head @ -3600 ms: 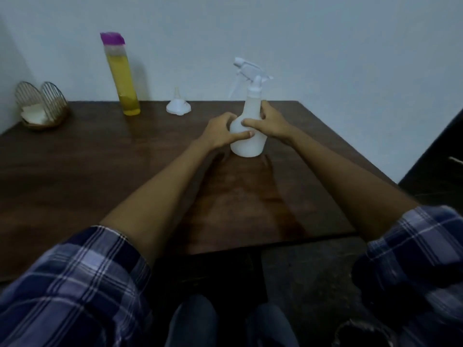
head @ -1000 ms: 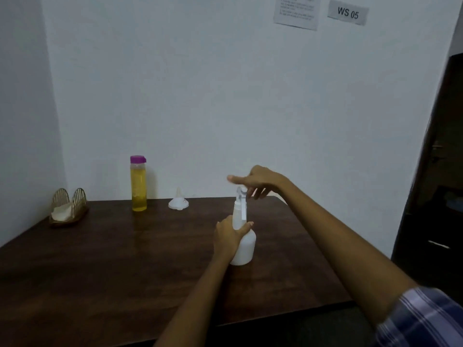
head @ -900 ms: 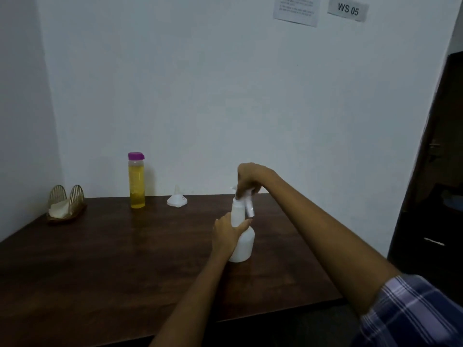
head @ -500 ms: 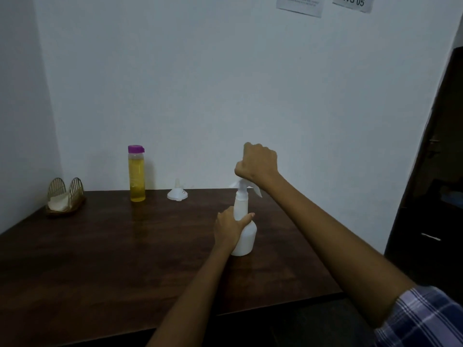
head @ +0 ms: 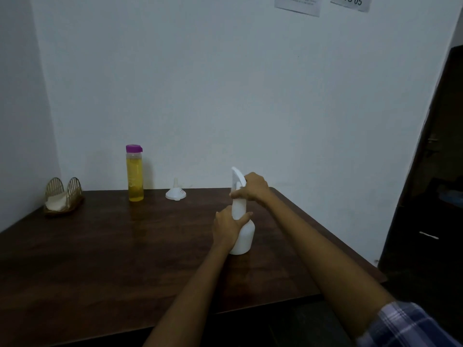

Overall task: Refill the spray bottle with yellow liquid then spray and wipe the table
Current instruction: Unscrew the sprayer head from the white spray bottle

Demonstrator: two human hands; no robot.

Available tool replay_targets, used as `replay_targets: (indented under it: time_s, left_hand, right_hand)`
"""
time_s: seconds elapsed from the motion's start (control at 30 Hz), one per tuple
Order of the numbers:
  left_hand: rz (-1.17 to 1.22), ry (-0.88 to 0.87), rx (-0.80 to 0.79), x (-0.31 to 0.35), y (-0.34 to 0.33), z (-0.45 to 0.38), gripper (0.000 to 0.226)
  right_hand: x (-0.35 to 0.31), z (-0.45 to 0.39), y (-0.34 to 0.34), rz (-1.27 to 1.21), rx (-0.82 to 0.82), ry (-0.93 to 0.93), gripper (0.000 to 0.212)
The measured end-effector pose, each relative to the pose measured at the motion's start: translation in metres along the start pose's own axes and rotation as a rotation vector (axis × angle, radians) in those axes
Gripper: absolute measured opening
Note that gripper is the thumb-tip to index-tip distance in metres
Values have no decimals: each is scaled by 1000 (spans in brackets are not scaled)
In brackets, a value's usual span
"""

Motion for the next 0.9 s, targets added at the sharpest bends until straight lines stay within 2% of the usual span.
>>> replay_targets:
  time_s: [0.07, 0.13, 0.23, 0.33, 0.4, 0.47, 0.5, 0.57, 0.67, 0.73, 0.77, 0.83, 0.87, 0.9]
  left_hand:
    - [9, -8, 3, 0, 0, 2, 49]
    - [4, -6, 1, -1, 0, 1, 50]
    - [4, 7, -9, -2, -1, 0, 52]
    - [-1, 1, -11, -2, -1, 0, 51]
    - [-6, -2, -7, -1, -1, 1, 52]
    - [-10, -4, 0, -1, 0, 2, 53]
    - [-9, -3, 2, -1, 1, 3, 53]
    - [-1, -1, 1, -1, 1, 3, 52]
    - [23, -1, -7, 0, 2, 4, 50]
    - [31, -2, -5, -1, 3, 4, 48]
    - [35, 0, -7, -1, 3, 4, 49]
    - [35, 3, -13, -1, 2, 4, 50]
    - [38, 4, -13, -1, 2, 5, 51]
    - [51, 8, -11, -1, 2, 5, 52]
  right_hand:
    - [-1, 1, 9, -162, -242, 70, 21]
    - [0, 0, 21, -202, -391, 72, 15]
    - [-11, -6, 39, -79, -433, 53, 35]
    - [-20, -9, 45, 99, -468, 54, 31]
    - [-19, -13, 48, 223, -356, -5, 34]
    - [-17, -12, 58, 446, -76, -89, 59]
    - [-18, -8, 58, 489, 7, -127, 69]
    - [-15, -6, 43, 381, -18, -190, 82]
    - [-11, -6, 27, 152, -62, -226, 90]
    - [-6, -9, 29, 2, -70, -224, 83]
    - [-4, -10, 30, -49, -119, -216, 69]
    - [-2, -9, 34, -91, -239, -198, 28]
    - [0, -8, 36, -96, -284, -229, 17]
    - [1, -5, 38, -74, -327, -274, 19]
Point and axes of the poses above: each hand's wrist, its own z-axis away from the middle knuckle, its own y-axis out of the back of the hand, x = y × z, the point moved 5 cm from there along -z, towards the middle knuckle, and after that the axes turned 8 degrees about y, right-handed, at the moved point
